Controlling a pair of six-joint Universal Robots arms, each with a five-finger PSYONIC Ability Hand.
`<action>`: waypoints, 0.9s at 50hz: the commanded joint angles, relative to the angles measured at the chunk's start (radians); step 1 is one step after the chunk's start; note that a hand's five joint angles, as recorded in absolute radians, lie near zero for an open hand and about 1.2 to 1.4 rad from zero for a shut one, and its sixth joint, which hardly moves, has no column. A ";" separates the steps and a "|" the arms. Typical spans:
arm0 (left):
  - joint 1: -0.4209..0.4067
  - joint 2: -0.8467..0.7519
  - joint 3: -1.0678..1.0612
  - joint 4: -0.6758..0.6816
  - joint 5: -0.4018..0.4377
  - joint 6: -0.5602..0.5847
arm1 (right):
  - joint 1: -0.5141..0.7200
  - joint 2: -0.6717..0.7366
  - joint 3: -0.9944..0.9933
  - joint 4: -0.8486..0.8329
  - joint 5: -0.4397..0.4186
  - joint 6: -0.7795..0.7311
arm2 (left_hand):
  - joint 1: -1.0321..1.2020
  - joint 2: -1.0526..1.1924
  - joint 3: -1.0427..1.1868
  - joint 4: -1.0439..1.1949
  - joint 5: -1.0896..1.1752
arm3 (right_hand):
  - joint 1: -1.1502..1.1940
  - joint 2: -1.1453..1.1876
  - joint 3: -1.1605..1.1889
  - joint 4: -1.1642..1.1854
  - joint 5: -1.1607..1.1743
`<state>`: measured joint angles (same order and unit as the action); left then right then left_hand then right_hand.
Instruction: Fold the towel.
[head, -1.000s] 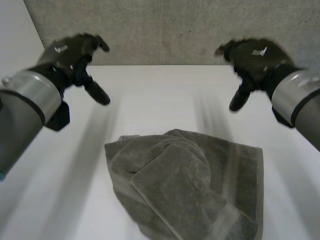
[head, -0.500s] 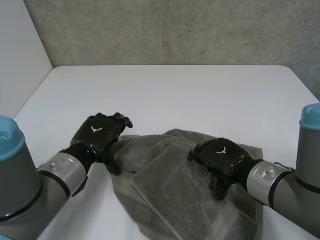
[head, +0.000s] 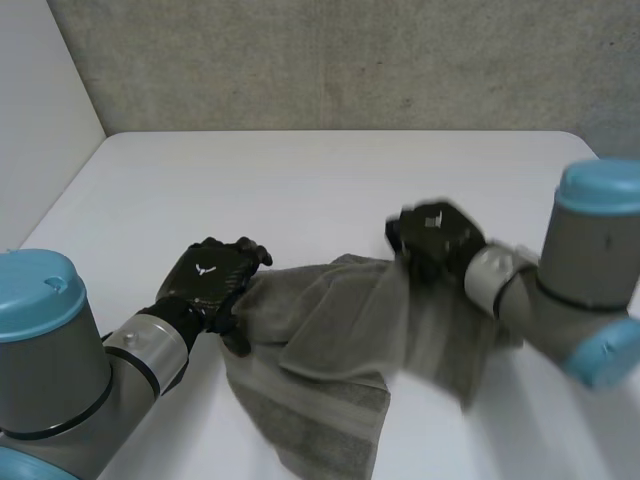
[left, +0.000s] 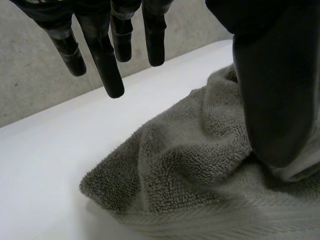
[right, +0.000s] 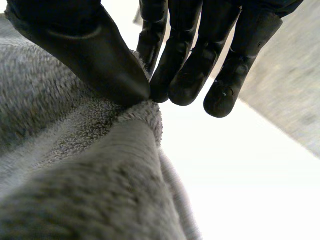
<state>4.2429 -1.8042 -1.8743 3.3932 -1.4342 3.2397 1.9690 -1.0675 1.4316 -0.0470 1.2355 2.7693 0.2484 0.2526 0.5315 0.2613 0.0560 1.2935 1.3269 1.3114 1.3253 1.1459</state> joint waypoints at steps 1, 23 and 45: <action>-0.003 0.005 -0.002 0.014 0.000 0.000 | -0.047 0.184 -0.389 0.001 0.108 0.000 | -0.061 -0.065 -0.344 -0.074 -0.043 | 0.103 0.069 0.085 0.071 0.076; -0.076 0.002 0.007 0.015 0.008 -0.001 | -0.048 0.071 -0.161 -0.067 0.245 -0.204 | -0.050 -0.054 -0.333 -0.063 -0.032 | -1.119 -1.152 -1.137 -1.151 -1.146; -0.322 -0.158 0.217 -0.024 -0.067 -0.049 | -0.154 -0.249 0.354 -0.086 0.167 -0.197 | -0.020 -0.024 -0.303 -0.033 -0.002 | -1.119 -1.152 -1.137 -1.151 -1.146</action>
<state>3.9884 -1.8787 -1.7959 3.3989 -1.4439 3.2314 1.8783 -1.3208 1.7520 -0.1276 1.4018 2.5566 0.2484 0.2526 0.5316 0.2613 0.0563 0.2273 0.2375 0.2395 0.2562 0.0558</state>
